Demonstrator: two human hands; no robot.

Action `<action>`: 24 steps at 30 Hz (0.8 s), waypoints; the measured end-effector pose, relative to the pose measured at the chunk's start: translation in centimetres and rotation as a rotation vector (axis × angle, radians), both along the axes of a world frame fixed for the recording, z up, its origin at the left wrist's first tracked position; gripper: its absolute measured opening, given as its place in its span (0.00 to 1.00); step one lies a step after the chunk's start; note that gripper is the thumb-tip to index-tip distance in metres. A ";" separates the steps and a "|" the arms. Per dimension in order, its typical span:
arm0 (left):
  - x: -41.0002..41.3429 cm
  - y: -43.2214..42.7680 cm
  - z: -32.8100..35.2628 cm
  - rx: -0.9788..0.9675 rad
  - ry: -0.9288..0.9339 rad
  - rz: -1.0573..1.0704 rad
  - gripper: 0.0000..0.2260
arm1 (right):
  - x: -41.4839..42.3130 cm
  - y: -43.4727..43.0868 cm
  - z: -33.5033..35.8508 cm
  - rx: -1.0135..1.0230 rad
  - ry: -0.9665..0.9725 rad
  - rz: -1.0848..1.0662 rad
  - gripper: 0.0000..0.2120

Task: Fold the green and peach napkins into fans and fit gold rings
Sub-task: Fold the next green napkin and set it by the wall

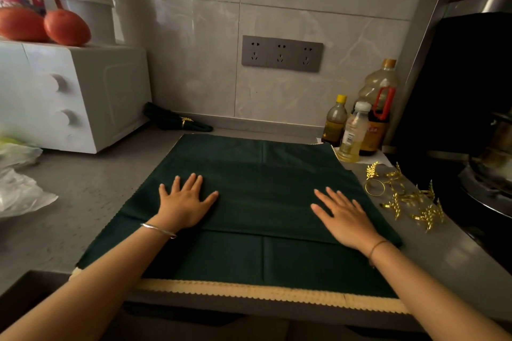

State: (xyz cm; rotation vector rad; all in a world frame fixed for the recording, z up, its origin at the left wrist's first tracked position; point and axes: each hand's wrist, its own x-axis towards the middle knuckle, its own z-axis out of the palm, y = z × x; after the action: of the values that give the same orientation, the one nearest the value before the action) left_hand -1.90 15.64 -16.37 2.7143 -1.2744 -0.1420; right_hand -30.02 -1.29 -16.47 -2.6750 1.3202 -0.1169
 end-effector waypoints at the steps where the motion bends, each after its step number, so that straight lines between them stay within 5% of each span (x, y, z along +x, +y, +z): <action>1: 0.6 0.2 0.1 0.002 -0.002 0.016 0.34 | -0.8 -0.6 0.0 -0.001 0.005 -0.016 0.27; 9: 3.2 1.5 0.2 -0.010 0.001 0.075 0.34 | -2.1 -2.8 0.7 0.019 0.009 -0.139 0.29; 15: 3.3 1.5 -0.1 -0.036 0.004 0.083 0.34 | 6.9 -1.5 4.3 0.065 -0.301 0.038 0.23; 21: 3.4 1.5 -0.5 -0.072 -0.016 0.088 0.34 | 17.1 -3.1 4.3 0.212 -0.075 0.179 0.30; 24: 3.3 1.3 -0.8 -0.086 -0.025 0.089 0.34 | 19.9 -4.2 3.7 0.131 0.013 0.151 0.31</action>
State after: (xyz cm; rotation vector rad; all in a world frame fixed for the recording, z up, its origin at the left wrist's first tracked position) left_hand 1.42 16.99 -17.12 2.7009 -1.1365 -0.0432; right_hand -10.11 -5.52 -12.74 -2.6561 1.0836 0.0048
